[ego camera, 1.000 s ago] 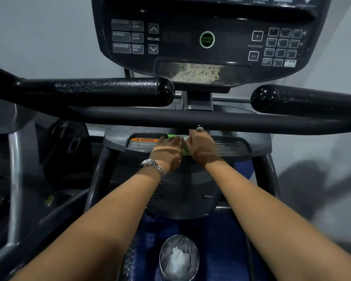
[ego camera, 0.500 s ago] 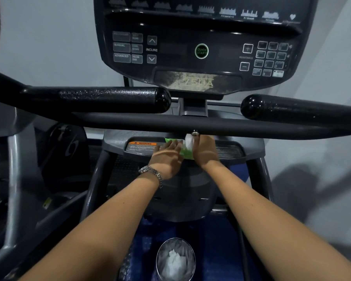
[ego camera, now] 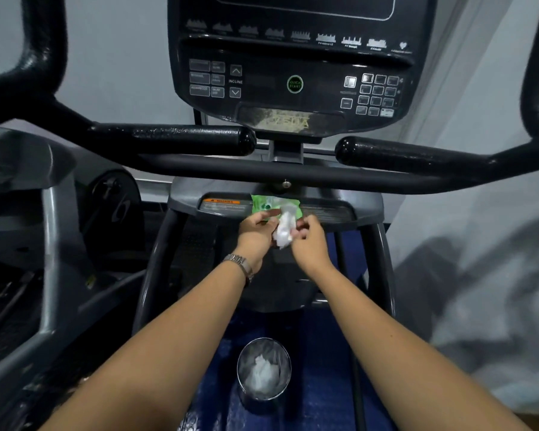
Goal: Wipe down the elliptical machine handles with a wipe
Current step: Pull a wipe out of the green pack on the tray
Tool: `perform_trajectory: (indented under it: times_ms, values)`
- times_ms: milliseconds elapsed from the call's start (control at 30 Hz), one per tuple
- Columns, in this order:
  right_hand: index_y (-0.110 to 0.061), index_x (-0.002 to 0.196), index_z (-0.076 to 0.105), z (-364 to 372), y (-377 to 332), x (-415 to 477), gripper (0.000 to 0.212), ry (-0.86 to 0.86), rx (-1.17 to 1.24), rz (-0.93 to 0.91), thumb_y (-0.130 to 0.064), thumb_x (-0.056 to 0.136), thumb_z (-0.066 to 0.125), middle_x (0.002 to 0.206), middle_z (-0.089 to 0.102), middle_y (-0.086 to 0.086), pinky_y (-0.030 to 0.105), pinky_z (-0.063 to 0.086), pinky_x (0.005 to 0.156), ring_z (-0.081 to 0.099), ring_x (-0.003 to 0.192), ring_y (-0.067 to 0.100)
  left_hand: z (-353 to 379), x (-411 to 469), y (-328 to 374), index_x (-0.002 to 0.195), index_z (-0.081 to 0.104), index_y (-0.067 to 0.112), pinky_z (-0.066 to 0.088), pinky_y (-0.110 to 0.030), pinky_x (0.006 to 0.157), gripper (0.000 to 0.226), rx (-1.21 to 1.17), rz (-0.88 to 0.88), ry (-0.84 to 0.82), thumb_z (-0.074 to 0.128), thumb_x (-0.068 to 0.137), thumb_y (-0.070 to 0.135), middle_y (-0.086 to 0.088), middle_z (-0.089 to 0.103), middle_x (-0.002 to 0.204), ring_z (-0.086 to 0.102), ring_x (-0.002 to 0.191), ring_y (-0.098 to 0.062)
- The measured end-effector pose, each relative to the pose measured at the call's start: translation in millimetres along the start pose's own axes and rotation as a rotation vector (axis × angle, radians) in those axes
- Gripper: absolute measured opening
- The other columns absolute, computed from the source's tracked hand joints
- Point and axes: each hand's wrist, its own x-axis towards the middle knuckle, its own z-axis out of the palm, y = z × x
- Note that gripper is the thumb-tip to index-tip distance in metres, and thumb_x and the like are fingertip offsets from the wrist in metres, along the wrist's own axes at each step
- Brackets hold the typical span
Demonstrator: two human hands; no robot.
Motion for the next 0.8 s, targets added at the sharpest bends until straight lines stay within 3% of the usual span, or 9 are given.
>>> perform_trajectory:
  times_ms: [167,300,367,500,567,700,800]
  values:
    - [-0.017,0.088,0.052,-19,3,-41,0.018,-0.013,0.009,0.031,-0.003,0.084,0.063,0.080,0.062,0.005,0.026,0.044,0.062,0.057,0.072,0.016,-5,-49,-2,0.118,0.054,0.005,0.055,-0.035,0.072,0.035,-0.001,0.015,-0.072,0.060,0.085,-0.005,-0.012,0.066,0.091,0.065,0.079,-0.023]
    - [-0.017,0.083,0.064,-39,1,-80,0.018,0.093,0.009,-0.009,0.001,0.081,0.065,0.082,0.067,-0.003,0.030,0.055,0.074,0.064,0.082,0.016,-1,-89,-17,0.124,0.050,0.009,0.051,-0.016,0.060,0.042,0.208,0.113,-0.042,0.062,0.085,-0.002,-0.008,0.065,0.090,0.062,0.076,-0.012]
    - [-0.022,0.082,0.068,-47,2,-99,0.019,0.103,0.088,0.008,-0.003,0.083,0.064,0.084,0.071,0.001,0.039,0.058,0.078,0.068,0.083,0.018,2,-112,-26,0.121,0.054,0.004,0.051,-0.018,0.065,0.038,0.265,0.165,-0.029,0.061,0.085,-0.003,-0.007,0.065,0.086,0.063,0.079,-0.015]
    - [-0.030,0.078,0.069,-63,3,-143,0.018,0.069,0.157,0.017,-0.013,0.084,0.069,0.080,0.073,0.005,0.046,0.058,0.077,0.070,0.081,0.022,11,-166,-37,0.107,0.062,-0.003,0.047,-0.015,0.049,0.020,0.206,0.180,-0.027,0.060,0.087,-0.004,-0.012,0.063,0.082,0.065,0.054,-0.006]
    - [-0.030,0.076,0.070,-72,2,-163,0.016,0.036,0.164,0.006,-0.016,0.083,0.071,0.077,0.073,0.005,0.045,0.058,0.077,0.071,0.080,0.023,13,-188,-42,0.104,0.063,-0.004,0.047,-0.014,0.049,0.017,0.173,0.189,-0.017,0.062,0.087,-0.002,-0.014,0.064,0.082,0.064,0.051,-0.004]
    - [-0.011,0.073,0.073,-84,-3,-192,0.014,-0.010,0.118,-0.020,-0.016,0.085,0.067,0.072,0.071,0.014,0.044,0.055,0.067,0.067,0.069,0.022,13,-226,-44,0.103,0.064,-0.004,0.050,-0.017,0.053,0.016,0.153,0.210,0.012,0.062,0.088,0.001,-0.021,0.067,0.086,0.067,0.058,-0.009]
    - [0.003,0.071,0.067,-88,-11,-210,0.023,-0.037,0.102,-0.016,-0.008,0.089,0.056,0.065,0.062,0.020,0.038,0.044,0.057,0.053,0.060,0.021,8,-254,-39,0.103,0.065,0.001,0.052,-0.018,0.058,0.018,0.132,0.238,0.046,0.054,0.090,-0.003,-0.011,0.068,0.083,0.068,0.066,-0.010]
